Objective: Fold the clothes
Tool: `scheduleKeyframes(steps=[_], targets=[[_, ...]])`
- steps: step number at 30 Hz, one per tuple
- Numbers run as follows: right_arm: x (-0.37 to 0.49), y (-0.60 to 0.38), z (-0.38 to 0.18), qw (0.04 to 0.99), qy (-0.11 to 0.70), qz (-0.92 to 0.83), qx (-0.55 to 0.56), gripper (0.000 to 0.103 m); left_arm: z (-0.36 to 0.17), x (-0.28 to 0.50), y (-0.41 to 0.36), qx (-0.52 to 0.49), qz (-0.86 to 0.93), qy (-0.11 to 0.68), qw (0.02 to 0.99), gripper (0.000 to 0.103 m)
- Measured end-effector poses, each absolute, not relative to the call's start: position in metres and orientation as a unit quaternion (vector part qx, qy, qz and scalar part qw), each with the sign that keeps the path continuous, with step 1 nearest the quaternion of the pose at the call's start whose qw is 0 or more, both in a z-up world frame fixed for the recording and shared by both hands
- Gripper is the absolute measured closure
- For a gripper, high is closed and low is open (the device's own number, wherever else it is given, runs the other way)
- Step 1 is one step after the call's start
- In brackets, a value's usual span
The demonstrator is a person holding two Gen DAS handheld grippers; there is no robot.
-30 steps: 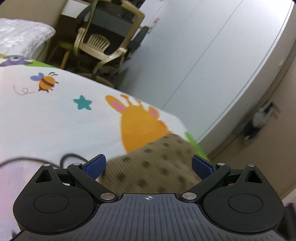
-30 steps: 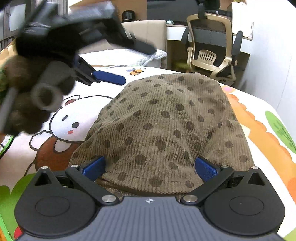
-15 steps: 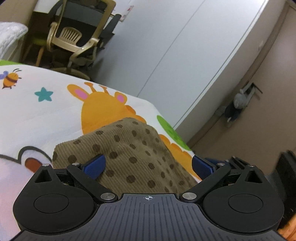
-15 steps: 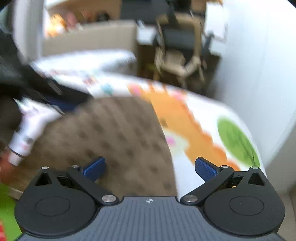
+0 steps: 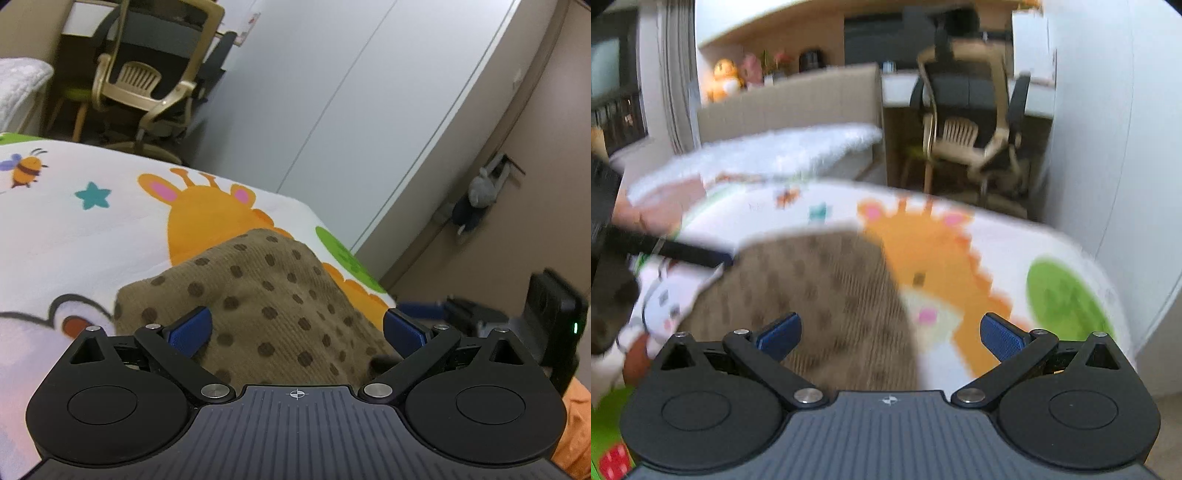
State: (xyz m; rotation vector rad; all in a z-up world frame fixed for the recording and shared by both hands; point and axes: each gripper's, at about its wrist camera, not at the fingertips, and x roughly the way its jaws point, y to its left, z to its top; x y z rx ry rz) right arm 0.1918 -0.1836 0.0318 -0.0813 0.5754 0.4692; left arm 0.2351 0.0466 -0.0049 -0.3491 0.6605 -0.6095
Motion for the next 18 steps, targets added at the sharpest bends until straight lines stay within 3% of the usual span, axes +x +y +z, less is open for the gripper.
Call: scheduleKeyframes(steps=[5, 18], targets=[[0.24, -0.15, 0.045, 0.943, 0.261, 0.202, -0.042, 0.0, -0.004, 0.206, 0.071, -0.191, -0.271, 0.308, 0.892, 0.001], [0.266, -0.162, -0.021, 0.93, 0.34, 0.089, -0.11, 0.0, -0.028, 0.194, 0.103, -0.243, -0.225, 0.359, 0.873, 0.001]])
